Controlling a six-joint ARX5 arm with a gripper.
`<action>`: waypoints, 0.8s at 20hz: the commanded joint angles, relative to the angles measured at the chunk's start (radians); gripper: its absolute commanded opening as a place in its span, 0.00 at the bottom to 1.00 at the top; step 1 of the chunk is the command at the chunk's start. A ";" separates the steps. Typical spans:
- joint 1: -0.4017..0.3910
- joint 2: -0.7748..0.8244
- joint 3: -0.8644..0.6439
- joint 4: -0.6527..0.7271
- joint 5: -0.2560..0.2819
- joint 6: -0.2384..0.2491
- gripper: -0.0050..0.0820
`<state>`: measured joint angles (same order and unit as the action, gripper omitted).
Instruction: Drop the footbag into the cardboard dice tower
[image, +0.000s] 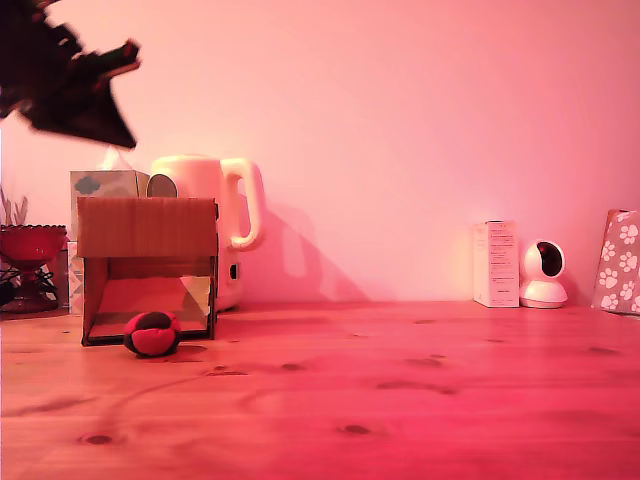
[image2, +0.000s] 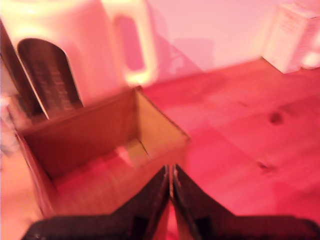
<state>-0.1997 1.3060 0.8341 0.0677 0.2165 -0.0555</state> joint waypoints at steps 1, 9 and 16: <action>-0.007 -0.013 -0.075 0.033 0.015 -0.024 0.03; -0.019 -0.018 -0.256 0.097 0.015 -0.061 0.03; -0.019 0.083 -0.259 0.161 0.011 -0.060 0.03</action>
<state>-0.2161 1.3624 0.5995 0.2119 0.2272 -0.1104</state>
